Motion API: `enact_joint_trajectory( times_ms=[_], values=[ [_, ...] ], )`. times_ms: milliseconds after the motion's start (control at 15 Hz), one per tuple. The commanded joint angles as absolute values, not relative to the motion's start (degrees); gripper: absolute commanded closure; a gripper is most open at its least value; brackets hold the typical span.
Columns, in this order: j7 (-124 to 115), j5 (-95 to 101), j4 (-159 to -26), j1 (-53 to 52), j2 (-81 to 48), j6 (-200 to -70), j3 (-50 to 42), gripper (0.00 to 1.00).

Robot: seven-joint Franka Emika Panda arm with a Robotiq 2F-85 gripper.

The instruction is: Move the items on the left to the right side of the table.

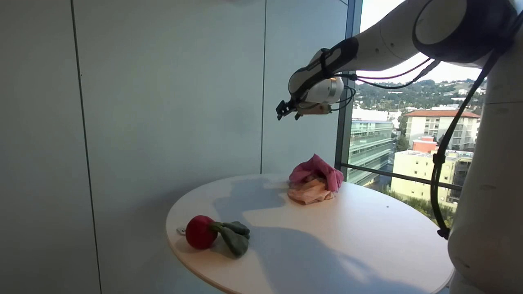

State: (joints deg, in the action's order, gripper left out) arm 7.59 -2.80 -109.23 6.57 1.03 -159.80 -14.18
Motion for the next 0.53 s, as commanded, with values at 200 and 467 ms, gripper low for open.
enact_joint_trajectory(
  times_ms=[200,467],
  values=[
    [27.44,-25.19,-112.84,-0.61,7.62,-149.35,-10.11,0.00],
    [34.34,-32.16,-117.30,-3.44,11.05,-140.47,-7.95,0.00]
  ],
)
